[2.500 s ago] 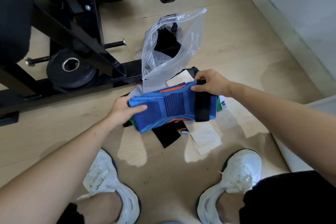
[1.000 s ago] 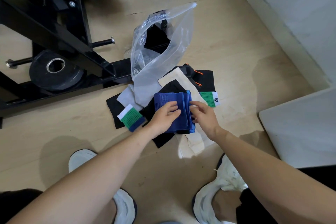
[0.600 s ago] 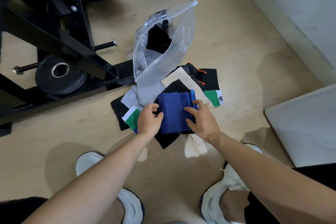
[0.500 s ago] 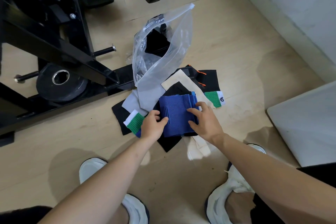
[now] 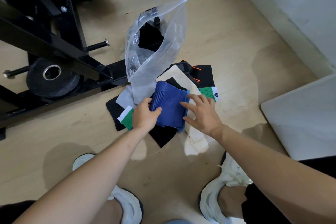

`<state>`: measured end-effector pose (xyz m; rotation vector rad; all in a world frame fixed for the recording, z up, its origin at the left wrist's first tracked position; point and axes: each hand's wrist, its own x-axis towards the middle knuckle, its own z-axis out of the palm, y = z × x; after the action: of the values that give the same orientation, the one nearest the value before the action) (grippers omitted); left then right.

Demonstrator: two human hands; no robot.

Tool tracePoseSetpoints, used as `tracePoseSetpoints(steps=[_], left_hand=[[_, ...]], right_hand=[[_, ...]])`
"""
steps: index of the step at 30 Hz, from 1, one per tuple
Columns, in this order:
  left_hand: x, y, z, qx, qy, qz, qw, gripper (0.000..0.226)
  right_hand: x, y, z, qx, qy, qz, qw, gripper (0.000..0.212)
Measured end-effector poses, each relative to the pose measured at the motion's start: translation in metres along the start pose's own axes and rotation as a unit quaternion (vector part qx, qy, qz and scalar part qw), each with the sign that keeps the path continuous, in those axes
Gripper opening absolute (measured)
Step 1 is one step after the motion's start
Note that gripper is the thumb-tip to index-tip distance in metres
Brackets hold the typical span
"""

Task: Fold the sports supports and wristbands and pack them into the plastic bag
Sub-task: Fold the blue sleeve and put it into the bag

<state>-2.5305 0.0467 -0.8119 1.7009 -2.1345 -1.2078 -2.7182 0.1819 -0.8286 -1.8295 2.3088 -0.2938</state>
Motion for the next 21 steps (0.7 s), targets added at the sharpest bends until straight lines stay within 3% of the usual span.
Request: tracePoseSetpoints(steps=[4, 7, 10, 12, 15, 17, 19, 21], left_hand=[[0.004, -0.006, -0.014, 0.143, 0.050, 0.125, 0.981, 0.033], [0.002, -0.008, -0.010, 0.186, 0.026, 0.169, 0.968, 0.053], [-0.004, -0.009, -0.002, 0.193, -0.001, 0.198, 0.961, 0.074], [-0.009, -0.012, 0.001, 0.217, -0.002, 0.246, 0.945, 0.076], [-0.011, -0.025, 0.007, 0.252, 0.002, 0.337, 0.907, 0.076], [-0.010, -0.033, 0.012, 0.263, -0.010, 0.383, 0.886, 0.076], [-0.011, -0.035, 0.016, 0.274, -0.025, 0.395, 0.877, 0.077], [-0.014, -0.036, 0.019, 0.286, -0.041, 0.381, 0.878, 0.081]], right_hand=[[0.021, -0.012, -0.002, -0.024, -0.081, -0.049, 0.995, 0.062], [0.031, -0.015, 0.001, -0.007, -0.175, -0.003, 0.985, 0.062], [0.040, -0.008, 0.000, 0.080, -0.206, 0.063, 0.973, 0.064], [0.045, -0.002, -0.004, 0.209, -0.205, 0.118, 0.949, 0.066], [0.046, 0.007, -0.012, 0.452, -0.186, 0.181, 0.853, 0.066], [0.044, 0.010, -0.018, 0.517, -0.177, 0.214, 0.810, 0.070], [0.042, 0.010, -0.020, 0.531, -0.148, 0.242, 0.798, 0.073], [0.040, 0.006, -0.021, 0.513, -0.104, 0.247, 0.816, 0.071]])
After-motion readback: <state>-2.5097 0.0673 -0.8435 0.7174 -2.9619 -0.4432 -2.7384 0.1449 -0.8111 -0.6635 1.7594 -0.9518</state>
